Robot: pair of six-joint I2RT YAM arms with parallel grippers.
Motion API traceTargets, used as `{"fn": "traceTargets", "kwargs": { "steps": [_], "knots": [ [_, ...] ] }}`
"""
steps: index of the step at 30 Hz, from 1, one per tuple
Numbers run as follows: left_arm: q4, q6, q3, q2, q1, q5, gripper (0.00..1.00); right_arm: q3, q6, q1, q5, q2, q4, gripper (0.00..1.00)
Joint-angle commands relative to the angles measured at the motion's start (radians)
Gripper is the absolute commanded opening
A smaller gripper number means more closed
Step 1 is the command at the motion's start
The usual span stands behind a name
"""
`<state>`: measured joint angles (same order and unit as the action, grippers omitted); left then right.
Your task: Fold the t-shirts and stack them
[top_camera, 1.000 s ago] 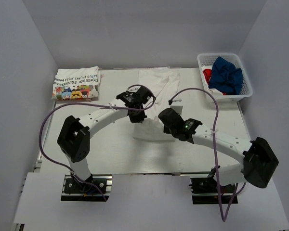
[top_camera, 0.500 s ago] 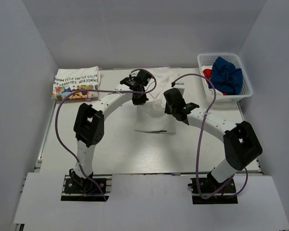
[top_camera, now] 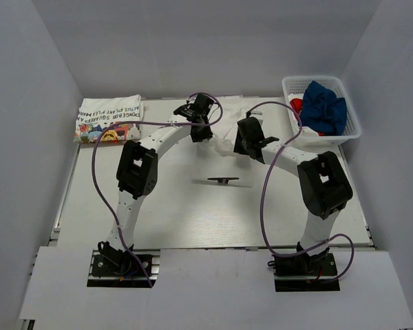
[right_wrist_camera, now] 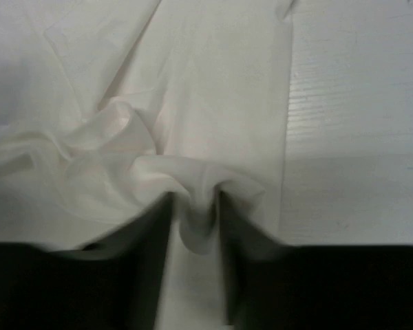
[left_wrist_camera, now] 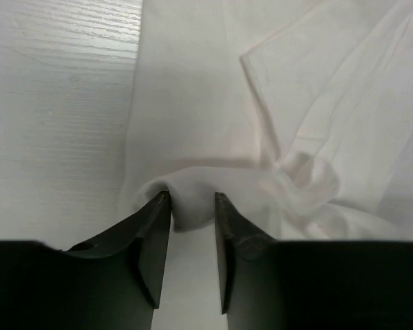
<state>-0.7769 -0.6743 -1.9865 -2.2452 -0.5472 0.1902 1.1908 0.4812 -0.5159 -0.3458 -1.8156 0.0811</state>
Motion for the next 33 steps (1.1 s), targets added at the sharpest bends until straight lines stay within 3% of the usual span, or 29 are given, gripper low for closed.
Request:
{"fn": "traceTargets", "kwargs": {
  "steps": [1, 2, 3, 4, 6, 12, 15, 22, 28, 30, 33],
  "knots": [
    [0.033, 0.002, -0.067, -0.020, 0.021, -0.017, 0.47, 0.049, -0.015, 0.016, 0.040, -0.054, -0.125, 0.50],
    [0.009, -0.008, -0.112, -0.030, 0.032, -0.017, 0.58, 0.090, -0.016, 0.025, 0.074, -0.063, -0.115, 0.70],
    [-0.010, -0.008, -0.135, -0.039, 0.032, -0.008, 0.75, 0.104, -0.019, 0.028, 0.080, -0.071, -0.100, 0.90],
    [-0.028, -0.022, -0.152, -0.039, 0.032, 0.003, 0.86, 0.119, -0.030, 0.033, 0.083, -0.070, -0.086, 0.90],
    [-0.039, -0.012, -0.137, -0.008, 0.043, 0.017, 1.00, 0.118, -0.036, 0.033, 0.085, -0.041, -0.044, 0.90],
    [0.066, 0.008, 0.150, 0.205, 0.053, -0.049, 1.00, -0.101, -0.001, 0.028, 0.139, 0.131, -0.118, 0.90],
    [0.039, 0.009, 0.245, 0.257, 0.053, -0.072, 1.00, -0.138, -0.027, 0.025, 0.216, 0.166, -0.132, 0.90],
    [0.016, -0.022, 0.504, 0.369, 0.044, -0.072, 1.00, -0.195, -0.018, 0.002, 0.434, 0.144, -0.193, 0.90],
    [0.053, -0.041, 0.658, 0.479, 0.044, -0.092, 1.00, -0.152, 0.014, -0.019, 0.440, 0.015, -0.256, 0.90],
    [0.053, -0.041, 0.670, 0.492, 0.044, -0.092, 1.00, -0.093, 0.008, -0.012, 0.407, -0.051, -0.235, 0.90],
    [0.044, -0.041, 0.670, 0.504, 0.044, -0.092, 1.00, 0.123, -0.027, -0.006, 0.280, -0.152, -0.146, 0.90]
  ]
}}
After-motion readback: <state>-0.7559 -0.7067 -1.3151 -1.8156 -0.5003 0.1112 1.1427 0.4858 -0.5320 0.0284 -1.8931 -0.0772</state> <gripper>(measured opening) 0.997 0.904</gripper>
